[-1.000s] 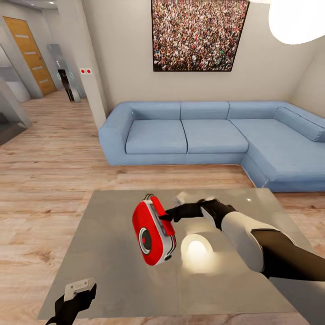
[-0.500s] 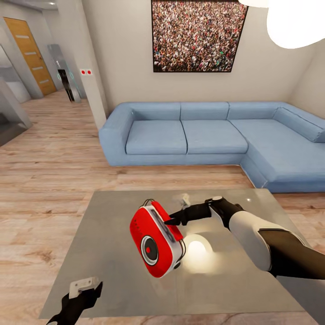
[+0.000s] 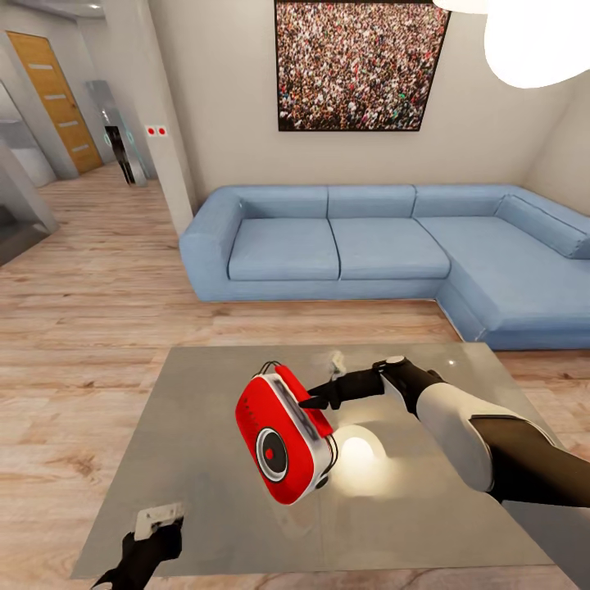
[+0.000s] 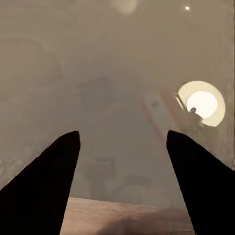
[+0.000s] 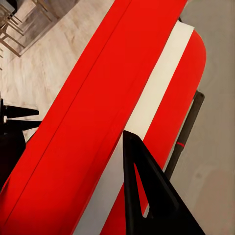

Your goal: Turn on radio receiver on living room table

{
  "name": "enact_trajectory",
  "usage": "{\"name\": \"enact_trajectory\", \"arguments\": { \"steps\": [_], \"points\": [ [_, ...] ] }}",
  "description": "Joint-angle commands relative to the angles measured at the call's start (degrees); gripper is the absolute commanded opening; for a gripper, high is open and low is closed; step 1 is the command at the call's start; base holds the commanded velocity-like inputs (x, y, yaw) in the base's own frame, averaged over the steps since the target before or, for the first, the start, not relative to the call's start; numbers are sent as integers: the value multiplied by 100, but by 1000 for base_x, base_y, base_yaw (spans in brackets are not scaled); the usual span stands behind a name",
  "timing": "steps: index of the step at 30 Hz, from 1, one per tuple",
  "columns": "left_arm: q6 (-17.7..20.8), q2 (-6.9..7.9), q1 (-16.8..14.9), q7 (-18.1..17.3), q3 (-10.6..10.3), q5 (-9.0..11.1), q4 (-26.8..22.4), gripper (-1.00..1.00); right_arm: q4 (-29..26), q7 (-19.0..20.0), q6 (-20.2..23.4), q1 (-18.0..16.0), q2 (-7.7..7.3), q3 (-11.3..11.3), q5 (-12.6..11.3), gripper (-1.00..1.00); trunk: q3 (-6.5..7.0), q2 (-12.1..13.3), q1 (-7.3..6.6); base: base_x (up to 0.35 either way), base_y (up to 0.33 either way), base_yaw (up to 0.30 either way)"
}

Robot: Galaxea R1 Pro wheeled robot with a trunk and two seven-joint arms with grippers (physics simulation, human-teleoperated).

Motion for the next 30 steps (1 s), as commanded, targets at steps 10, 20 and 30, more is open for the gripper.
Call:
{"name": "enact_trajectory", "arguments": {
  "steps": [10, 20, 30],
  "points": [
    [-37, 38, -1, 36, -671, -4, 11, -100, -3, 2, 4, -1, 1, -109, -12, -100, 0, 0, 0, 0, 0, 0],
    [613, 79, -2, -59, -650, 15, -731, -100, -3, 7, 0, -1, -60, -110, -11, -100, 0, 0, 0, 0, 0, 0],
    [3005, 18, -419, -3255, -868, -23, -1812, -100, -3, 10, 0, -1, -61, -100, -7, -100, 0, 0, 0, 0, 0, 0]
  ]
}}
